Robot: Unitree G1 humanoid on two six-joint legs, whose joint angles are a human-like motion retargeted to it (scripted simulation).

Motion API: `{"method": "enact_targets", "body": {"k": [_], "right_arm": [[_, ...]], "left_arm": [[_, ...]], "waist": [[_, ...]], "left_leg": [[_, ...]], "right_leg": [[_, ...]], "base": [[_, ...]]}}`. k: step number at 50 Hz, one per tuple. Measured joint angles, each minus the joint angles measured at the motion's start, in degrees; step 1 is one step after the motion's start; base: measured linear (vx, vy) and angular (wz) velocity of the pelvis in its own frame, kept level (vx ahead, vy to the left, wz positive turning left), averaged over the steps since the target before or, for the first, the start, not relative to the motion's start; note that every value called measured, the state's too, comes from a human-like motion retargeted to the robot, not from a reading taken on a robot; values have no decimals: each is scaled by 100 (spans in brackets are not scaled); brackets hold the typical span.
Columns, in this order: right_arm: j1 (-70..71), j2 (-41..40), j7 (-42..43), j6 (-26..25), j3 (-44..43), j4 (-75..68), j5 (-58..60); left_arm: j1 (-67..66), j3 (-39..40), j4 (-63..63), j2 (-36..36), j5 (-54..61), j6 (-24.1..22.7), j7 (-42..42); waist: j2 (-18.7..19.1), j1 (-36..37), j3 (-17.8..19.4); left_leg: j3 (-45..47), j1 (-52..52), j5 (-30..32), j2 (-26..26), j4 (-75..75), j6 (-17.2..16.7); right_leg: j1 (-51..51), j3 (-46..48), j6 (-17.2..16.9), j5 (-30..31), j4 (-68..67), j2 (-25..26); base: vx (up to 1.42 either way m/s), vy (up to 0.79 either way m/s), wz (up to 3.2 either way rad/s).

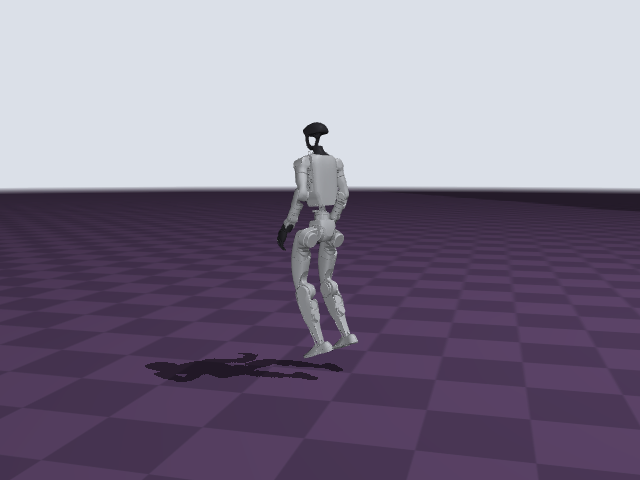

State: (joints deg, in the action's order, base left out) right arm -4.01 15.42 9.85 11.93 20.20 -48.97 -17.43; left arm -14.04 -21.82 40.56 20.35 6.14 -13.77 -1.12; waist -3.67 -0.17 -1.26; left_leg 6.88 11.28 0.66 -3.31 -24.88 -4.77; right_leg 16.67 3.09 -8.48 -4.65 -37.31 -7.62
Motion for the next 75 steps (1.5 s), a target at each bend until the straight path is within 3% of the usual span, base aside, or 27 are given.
{"method": "enact_targets", "body": {"k": [2,4,15,18,22,25,27,29,30,33,34,35,37,47,48,50,53,55,56,58,60,65,67,70,75], "right_arm": [[-168,60,-68,-132,113,-39,121],[-246,139,-102,-175,243,-71,245],[-217,577,-144,44,448,641,513],[-60,612,-109,95,389,808,622],[585,501,144,80,465,511,1261],[1224,186,491,20,621,-267,1630],[1360,43,546,-34,674,-755,1557],[1273,-4,467,-72,654,-1030,1405],[1154,-7,414,-95,626,-1080,1319],[680,42,253,-230,631,-986,982],[558,79,215,-261,654,-939,942],[454,124,184,-285,678,-892,932],[321,235,140,-268,722,-798,949],[10,563,180,-16,539,-77,665],[25,551,187,8,490,-23,614],[120,510,224,64,399,47,550],[579,386,463,122,361,-51,785],[980,251,684,147,372,-267,893],[1115,206,753,173,373,-375,864],[1255,194,808,227,367,-487,747],[1114,302,728,277,343,-344,585],[382,584,-55,35,499,238,265],[238,686,-330,-48,578,352,235],[79,797,-640,-94,647,436,165],[4,933,-919,-101,562,558,-31]], "left_arm": [[-241,-41,-212,107,39,23,135],[-319,-93,-332,217,23,15,143],[137,-133,-311,569,-252,65,-211],[386,-133,-170,525,-366,88,-418],[1002,-201,407,272,-739,137,-958],[1482,-311,1281,-170,-945,243,-1406],[1463,-347,1660,-379,-844,269,-1375],[1219,-370,1753,-422,-700,244,-1188],[1039,-381,1719,-412,-613,237,-1071],[463,-302,1382,-326,-189,185,-592],[333,-261,1228,-271,-76,161,-486],[230,-219,1068,-209,22,135,-407],[149,-168,800,-68,152,99,-372],[292,25,261,377,322,90,-495],[342,52,252,384,335,91,-535],[489,107,239,393,369,83,-668],[947,147,398,341,194,18,-1082],[1312,110,645,216,13,5,-1363],[1423,51,757,146,-44,3,-1404],[1491,-108,890,60,-146,-32,-1342],[1240,-324,853,71,-267,-70,-1080],[248,-587,822,243,-461,33,88],[73,-609,938,343,-516,77,395],[-94,-621,1180,457,-594,142,689],[-123,-520,1599,483,-561,276,915]], "waist": [[-28,-10,-278],[-83,-10,-363],[-224,-95,-237],[-228,-71,-140],[-205,29,397],[-186,65,855],[-162,56,837],[-91,80,731],[-79,92,648],[-95,65,193],[-100,58,53],[-103,55,-70],[-124,72,-156],[-129,28,-243],[-133,31,-219],[-153,52,-98],[-129,64,408],[-79,50,748],[-73,24,823],[-30,-38,849],[7,-129,727],[-49,-269,73],[-90,-266,-48],[-169,-211,-92],[-258,-165,-44]], "left_leg": [[68,-432,1763,40,1264,-421],[150,-513,2150,58,1406,-487],[-99,77,605,-81,155,-81],[-179,348,-591,-152,-628,244],[-48,1043,-3790,-116,-2929,1156],[107,1573,-5066,-18,-4274,1655],[117,1558,-4981,-18,-4127,1736],[62,1195,-4225,-11,-3302,1477],[-12,956,-3604,-57,-2717,1259],[-90,223,-366,-68,-330,253],[-31,72,544,-36,282,7],[44,-44,1298,2,782,-193],[185,-86,1663,41,980,-290],[280,99,751,19,469,-91],[261,149,411,13,241,-11],[231,319,-860,16,-626,268],[337,847,-3586,189,-2698,938],[357,1191,-4542,320,-3744,1178],[365,1269,-4724,364,-3960,1263],[346,1270,-4744,396,-3939,1307],[284,969,-4141,347,-3229,1120],[23,117,-278,214,-448,13],[72,64,280,271,-221,-84],[66,88,236,306,-396,-17],[-44,41,-357,232,-474,212]], "right_leg": [[-212,132,-305,1443,799,-78],[-216,195,-324,1750,804,-140],[180,-190,-196,748,195,174],[334,-348,-4,-252,-279,316],[845,-264,685,-3238,-2134,350],[1317,-169,988,-4369,-3348,320],[1353,-152,951,-4099,-3304,305],[1051,-161,725,-3189,-2580,358],[846,-195,558,-2570,-2085,369],[290,-112,-137,366,-203,231],[224,-31,-290,1081,208,166],[196,66,-397,1615,512,100],[234,198,-373,1736,534,-14],[278,72,-181,906,403,27],[270,5,-125,619,306,74],[294,-118,105,-549,-189,163],[630,-118,694,-3148,-1763,234],[895,-55,940,-4060,-2632,269],[972,-68,975,-4164,-2834,304],[995,-76,957,-4009,-2846,359],[748,-168,751,-3251,-2251,436],[6,-277,-131,407,118,413],[-36,-252,-257,1033,394,379],[-10,-279,-285,1133,337,362],[44,-515,-267,683,203,473]], "base": [[20,2,-18],[15,3,-13],[0,4,-8],[-10,7,-2],[-11,8,-5],[-9,8,7],[-4,8,17],[1,6,7],[0,0,0],[0,0,0],[4,2,21],[3,2,20],[1,1,9],[-2,1,5],[-8,2,15],[-9,3,14],[-10,4,11],[-9,5,10],[-7,5,12],[-4,6,11],[0,6,-1],[4,5,-29],[3,5,-35],[0,6,-47],[-5,7,-43]]}}
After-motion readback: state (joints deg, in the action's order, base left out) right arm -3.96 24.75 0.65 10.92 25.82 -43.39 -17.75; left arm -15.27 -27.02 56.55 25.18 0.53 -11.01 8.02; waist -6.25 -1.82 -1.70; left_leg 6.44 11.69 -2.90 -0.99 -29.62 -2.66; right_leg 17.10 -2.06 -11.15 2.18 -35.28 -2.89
